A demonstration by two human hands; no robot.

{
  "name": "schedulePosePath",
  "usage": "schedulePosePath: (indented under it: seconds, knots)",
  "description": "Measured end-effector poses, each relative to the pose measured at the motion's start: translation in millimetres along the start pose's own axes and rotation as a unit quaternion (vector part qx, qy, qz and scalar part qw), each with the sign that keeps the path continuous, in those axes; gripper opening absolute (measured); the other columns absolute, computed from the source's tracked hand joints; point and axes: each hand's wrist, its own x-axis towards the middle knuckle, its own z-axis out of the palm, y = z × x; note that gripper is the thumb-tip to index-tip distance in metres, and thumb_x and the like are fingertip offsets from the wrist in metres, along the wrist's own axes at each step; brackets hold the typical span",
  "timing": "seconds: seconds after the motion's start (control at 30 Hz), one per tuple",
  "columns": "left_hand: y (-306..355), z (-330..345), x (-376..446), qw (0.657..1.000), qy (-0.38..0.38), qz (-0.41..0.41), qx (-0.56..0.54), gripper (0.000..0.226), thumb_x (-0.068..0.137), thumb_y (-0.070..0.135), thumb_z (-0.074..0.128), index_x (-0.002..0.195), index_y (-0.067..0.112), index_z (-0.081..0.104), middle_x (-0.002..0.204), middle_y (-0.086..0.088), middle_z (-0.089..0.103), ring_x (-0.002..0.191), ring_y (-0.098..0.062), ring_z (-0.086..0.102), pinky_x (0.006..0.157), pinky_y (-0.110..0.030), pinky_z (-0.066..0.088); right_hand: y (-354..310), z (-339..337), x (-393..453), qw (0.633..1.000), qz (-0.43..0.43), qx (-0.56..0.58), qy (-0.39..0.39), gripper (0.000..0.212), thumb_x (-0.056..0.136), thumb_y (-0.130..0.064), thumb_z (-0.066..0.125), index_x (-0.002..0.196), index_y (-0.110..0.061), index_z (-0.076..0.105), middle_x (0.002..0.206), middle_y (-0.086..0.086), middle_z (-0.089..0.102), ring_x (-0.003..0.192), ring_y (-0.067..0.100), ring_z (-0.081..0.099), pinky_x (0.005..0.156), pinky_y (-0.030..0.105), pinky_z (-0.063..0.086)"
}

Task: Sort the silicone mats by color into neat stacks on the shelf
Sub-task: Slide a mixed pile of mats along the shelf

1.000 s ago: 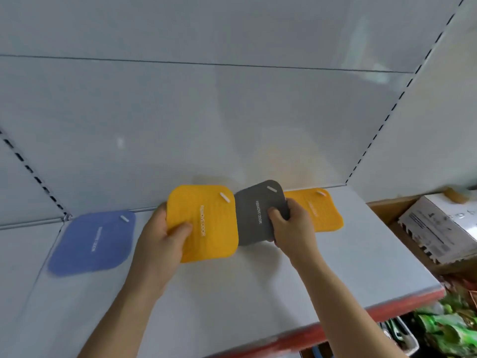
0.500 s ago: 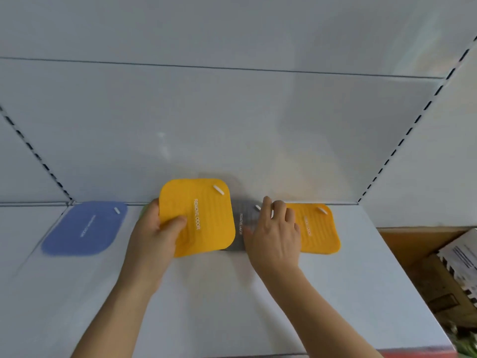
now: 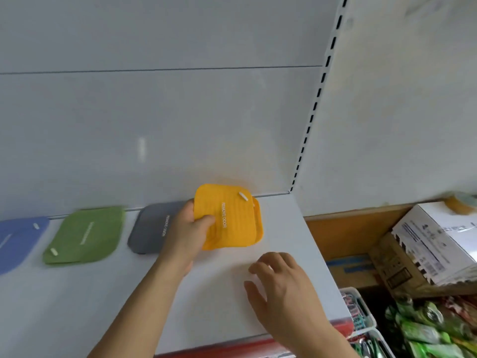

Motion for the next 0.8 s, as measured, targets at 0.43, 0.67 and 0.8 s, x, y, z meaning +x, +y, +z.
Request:
schedulePosePath:
  seconds: [0.43,0.67,0.8]
  knots:
    - [21.2,63.7,17.3,0.902,-0.012,0.085,0.423,0.056,0.094,0.015,0.057,0.147,0.019,0.038,0.117,-0.015,0.069,0.106,-0.041,0.064,0.076,-0.041,0.046,16.0,-8.0,-13.6,0.999,-0.007,0.051,0.001,0.027,0.093,-0.044,0.049,0.096,-0.028,0.071,0.11,-0.009,0.067,0.099,0.016,0.063,0.081,0.03,0.059]
    - [9.3,53.2,5.9,0.81,0.047,0.168,0.56,0.058,0.089,0.026,0.068,0.143,0.014,0.049,0.127,-0.012,0.059,0.115,-0.037,0.057,0.088,-0.048,0.05,14.7,-6.7,-10.8,1.0,0.016,0.011,-0.007,0.027,0.087,-0.046,0.057,0.099,-0.027,0.071,0.111,-0.005,0.066,0.104,0.02,0.063,0.083,0.036,0.058]
    - [5.1,27.8,-7.8,0.8,0.061,0.213,0.557,0.036,0.089,0.033,0.066,0.12,0.015,0.064,0.114,-0.007,0.066,0.106,-0.035,0.06,0.082,-0.047,0.054,2.9,-3.0,-6.3,1.0,0.012,-0.01,-0.022,0.038,0.09,-0.053,0.046,0.105,-0.027,0.07,0.12,-0.003,0.065,0.115,0.022,0.059,0.091,0.039,0.056]
